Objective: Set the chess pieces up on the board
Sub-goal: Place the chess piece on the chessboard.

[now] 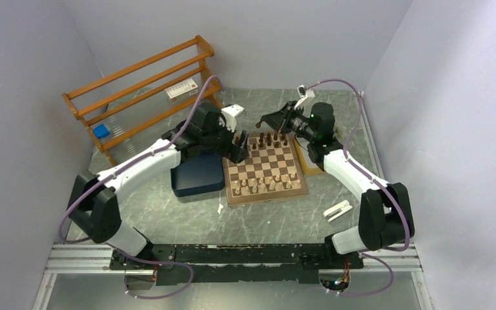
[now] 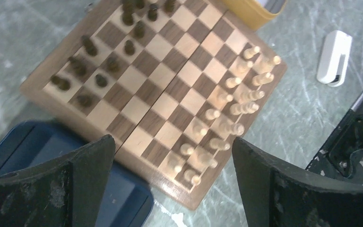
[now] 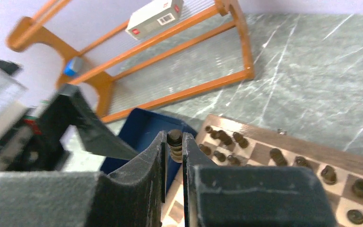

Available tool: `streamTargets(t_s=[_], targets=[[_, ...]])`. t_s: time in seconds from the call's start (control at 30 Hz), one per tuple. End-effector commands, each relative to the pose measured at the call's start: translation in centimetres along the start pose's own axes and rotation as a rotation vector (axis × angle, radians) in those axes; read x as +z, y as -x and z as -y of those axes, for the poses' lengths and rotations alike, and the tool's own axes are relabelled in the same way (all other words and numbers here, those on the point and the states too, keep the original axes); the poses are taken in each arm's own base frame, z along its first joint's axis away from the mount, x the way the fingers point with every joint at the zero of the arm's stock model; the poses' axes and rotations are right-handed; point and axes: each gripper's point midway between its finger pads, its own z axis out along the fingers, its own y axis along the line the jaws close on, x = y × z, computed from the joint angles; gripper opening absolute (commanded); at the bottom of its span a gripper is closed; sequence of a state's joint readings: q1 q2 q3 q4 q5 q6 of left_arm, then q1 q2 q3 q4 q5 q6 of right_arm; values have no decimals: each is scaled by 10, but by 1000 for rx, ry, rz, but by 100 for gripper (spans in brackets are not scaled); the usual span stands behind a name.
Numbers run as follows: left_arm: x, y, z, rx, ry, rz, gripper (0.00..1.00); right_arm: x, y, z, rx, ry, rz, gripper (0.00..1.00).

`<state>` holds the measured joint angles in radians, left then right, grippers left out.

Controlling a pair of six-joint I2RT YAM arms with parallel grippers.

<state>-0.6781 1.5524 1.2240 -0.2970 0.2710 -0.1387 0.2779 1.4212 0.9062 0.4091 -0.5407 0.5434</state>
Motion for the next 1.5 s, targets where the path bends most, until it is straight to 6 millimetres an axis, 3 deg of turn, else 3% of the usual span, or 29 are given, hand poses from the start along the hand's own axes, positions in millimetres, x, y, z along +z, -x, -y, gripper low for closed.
streamTargets(t_s=[0.0,0.27,0.47,0.83,1.03,1.47], targets=[[-45,1,-28,-15,175,25,98,21,7,19,-277,-137,61,0],[-101,-14,-50,64,353,68,98,64,-28,42,-519,-271,-10,0],[-126,-21,-67,89,473,141,98,77,-52,59,-640,-342,-40,0],[-134,-18,-65,96,471,175,98,88,-75,81,-610,-396,-60,0],[-134,-18,-66,97,477,167,98,90,-83,84,-562,-391,-40,0],[-134,-19,-66,98,480,166,98,82,-104,95,-525,-418,-84,0]])
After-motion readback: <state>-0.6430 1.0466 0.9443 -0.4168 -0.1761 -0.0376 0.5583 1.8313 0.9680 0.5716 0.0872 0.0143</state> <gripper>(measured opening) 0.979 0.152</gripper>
